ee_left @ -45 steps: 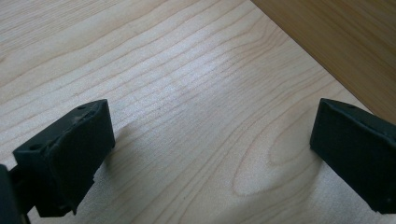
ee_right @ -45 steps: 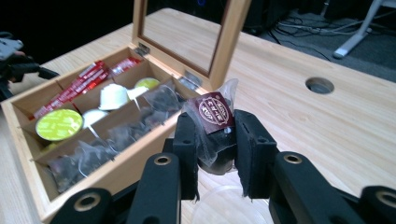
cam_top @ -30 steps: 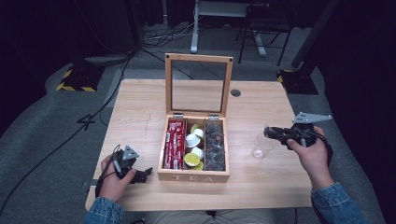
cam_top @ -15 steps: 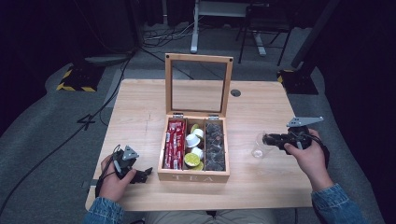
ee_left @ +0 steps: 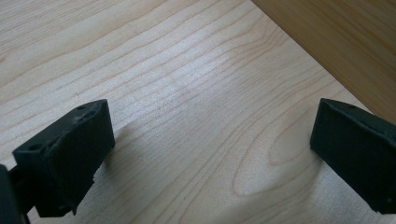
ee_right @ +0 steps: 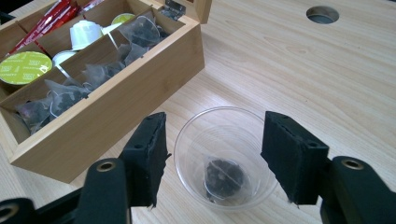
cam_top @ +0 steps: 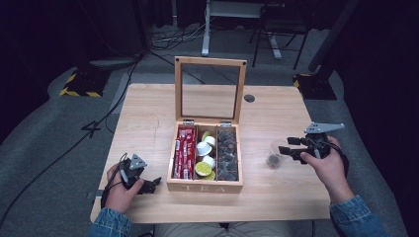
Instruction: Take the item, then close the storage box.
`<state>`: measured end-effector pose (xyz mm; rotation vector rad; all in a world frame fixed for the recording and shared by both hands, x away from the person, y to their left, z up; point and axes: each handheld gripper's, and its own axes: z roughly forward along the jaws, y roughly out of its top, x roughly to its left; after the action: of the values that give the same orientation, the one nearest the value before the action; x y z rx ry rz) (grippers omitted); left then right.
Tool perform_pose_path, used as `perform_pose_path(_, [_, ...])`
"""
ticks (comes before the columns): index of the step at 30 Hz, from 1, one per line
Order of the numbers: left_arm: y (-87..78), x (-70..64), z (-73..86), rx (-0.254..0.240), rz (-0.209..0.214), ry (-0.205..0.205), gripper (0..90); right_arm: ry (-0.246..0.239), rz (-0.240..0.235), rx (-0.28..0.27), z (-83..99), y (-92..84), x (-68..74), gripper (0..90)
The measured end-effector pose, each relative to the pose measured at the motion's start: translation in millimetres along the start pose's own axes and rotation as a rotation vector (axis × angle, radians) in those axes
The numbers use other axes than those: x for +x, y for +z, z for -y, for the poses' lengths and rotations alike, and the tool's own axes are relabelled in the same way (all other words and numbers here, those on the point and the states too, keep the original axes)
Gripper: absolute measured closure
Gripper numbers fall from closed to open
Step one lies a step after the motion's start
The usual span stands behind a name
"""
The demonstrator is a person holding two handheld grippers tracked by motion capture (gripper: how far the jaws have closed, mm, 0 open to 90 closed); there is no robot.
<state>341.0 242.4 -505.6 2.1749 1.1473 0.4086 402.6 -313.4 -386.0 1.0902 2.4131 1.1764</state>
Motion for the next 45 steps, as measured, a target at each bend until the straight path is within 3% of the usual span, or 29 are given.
perform_pose_path(12, [0.1,0.4,-0.5,0.003,0.0,0.0,0.2,-0.013,0.009,-0.082,-12.4,2.6,0.8,32.9])
perform_pose_path(20, [0.2,0.2,-0.4,0.001,-0.002,-0.002,0.2,-0.038,0.014,-0.134,-38.9,-0.3,7.4,31.0])
perform_pose_path(26, [0.2,0.3,-0.4,0.001,-0.001,-0.003,0.3,-0.084,0.009,-0.167,-62.0,0.0,11.2,30.8])
perform_pose_path(40, [0.6,1.8,-0.9,0.001,-0.007,-0.012,0.3,-0.11,-0.012,-0.208,-112.1,7.3,1.5,29.7])
perform_pose_path(45, [0.9,1.7,-0.8,-0.002,-0.007,-0.012,0.3,-0.123,0.0,-0.215,-129.8,9.5,-3.1,29.5])
